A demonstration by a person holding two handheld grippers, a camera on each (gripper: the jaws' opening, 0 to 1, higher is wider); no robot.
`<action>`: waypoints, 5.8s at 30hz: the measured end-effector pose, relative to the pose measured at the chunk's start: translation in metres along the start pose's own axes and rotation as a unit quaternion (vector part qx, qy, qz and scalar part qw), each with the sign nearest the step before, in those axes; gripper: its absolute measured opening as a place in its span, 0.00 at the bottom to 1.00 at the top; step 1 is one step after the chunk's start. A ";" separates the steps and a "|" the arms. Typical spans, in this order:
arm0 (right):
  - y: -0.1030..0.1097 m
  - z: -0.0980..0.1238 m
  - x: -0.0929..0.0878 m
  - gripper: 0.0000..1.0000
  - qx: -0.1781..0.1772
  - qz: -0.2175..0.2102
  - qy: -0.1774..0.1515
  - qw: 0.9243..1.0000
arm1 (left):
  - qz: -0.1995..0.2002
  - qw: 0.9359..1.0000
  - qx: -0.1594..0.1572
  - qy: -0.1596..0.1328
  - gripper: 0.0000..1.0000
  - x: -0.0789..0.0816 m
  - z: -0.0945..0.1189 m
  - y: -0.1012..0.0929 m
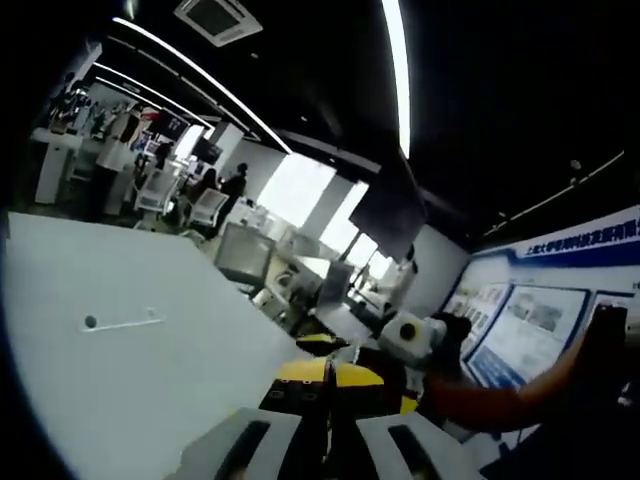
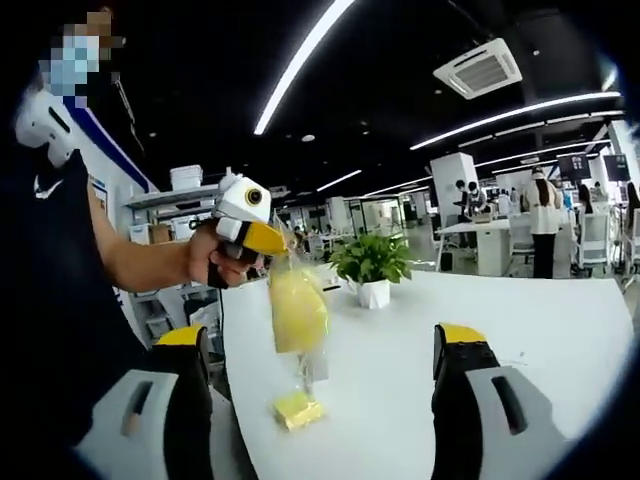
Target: Compare the silicone blocks by pressing each to a similar depth, holding the contact briefly, and releasing to observe deformation and rebound differences across the visible hardness samples.
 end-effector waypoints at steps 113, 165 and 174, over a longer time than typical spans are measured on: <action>0.043 -0.054 -0.004 0.04 0.099 -0.110 0.089 0.985 | -0.120 0.992 -0.025 0.006 0.00 -0.012 0.036 -0.018; 0.025 -0.035 0.005 0.44 0.042 -0.039 0.002 0.998 | -0.151 0.989 0.002 0.000 0.00 -0.006 0.015 -0.037; 0.009 -0.018 0.000 0.67 -0.007 -0.038 0.003 0.999 | -0.145 0.989 0.004 -0.004 0.00 -0.006 0.012 -0.036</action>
Point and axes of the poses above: the point that each gripper's makers call its tool centre point, and the gripper's own axes: z roughly backward along the fingers, y roughly to its left, x roughly out of its top, the point moved 8 cm from there along z, roughly backward along the fingers, and after that the axes turned 7 degrees about -y, right-handed, at the moved point
